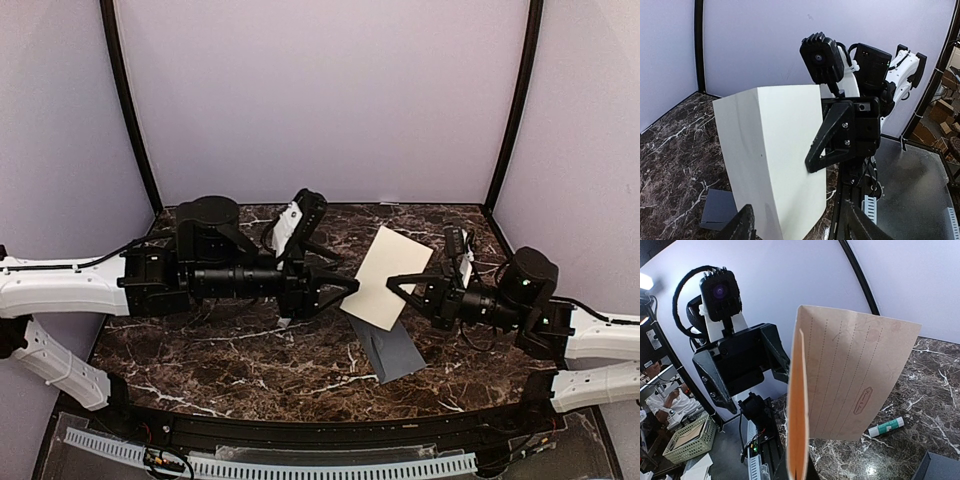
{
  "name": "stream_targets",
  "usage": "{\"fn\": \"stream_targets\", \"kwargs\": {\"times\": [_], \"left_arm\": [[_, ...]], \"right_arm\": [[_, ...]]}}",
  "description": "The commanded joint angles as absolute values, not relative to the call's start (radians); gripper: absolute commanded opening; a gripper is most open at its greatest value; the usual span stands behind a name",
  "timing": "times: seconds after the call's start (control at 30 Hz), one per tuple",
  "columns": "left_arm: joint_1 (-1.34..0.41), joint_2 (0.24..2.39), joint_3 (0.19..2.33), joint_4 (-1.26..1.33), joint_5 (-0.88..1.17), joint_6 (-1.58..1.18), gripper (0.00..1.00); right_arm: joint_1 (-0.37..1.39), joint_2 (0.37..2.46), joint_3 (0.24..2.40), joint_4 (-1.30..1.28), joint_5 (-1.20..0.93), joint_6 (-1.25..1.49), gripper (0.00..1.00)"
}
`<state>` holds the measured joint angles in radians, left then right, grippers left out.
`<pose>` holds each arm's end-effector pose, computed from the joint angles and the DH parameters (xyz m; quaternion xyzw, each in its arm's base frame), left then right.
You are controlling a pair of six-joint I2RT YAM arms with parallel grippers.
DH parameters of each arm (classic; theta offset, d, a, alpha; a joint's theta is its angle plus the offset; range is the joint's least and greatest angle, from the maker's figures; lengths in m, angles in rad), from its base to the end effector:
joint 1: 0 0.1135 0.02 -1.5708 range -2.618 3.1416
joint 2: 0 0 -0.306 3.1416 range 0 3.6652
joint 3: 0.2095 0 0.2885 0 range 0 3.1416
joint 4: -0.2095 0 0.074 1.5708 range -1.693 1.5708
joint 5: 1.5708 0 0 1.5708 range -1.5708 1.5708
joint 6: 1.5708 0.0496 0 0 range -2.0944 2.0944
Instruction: Place the letter into the envelope and seal it
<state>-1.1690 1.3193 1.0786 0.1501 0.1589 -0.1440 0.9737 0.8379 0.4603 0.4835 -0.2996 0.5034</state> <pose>0.1315 -0.3295 0.3897 0.4076 0.6153 -0.4567 0.4967 0.1118 0.1905 0.3055 -0.2620 0.6172 0.5688 0.4765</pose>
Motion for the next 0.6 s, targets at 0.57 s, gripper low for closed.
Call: {"fn": "stream_targets", "kwargs": {"times": [0.57], "left_arm": [[-1.170, 1.430, 1.125, 0.248, 0.342, -0.190, 0.38]], "right_arm": [[0.980, 0.834, 0.486, 0.560, -0.394, 0.500, 0.00]]}}
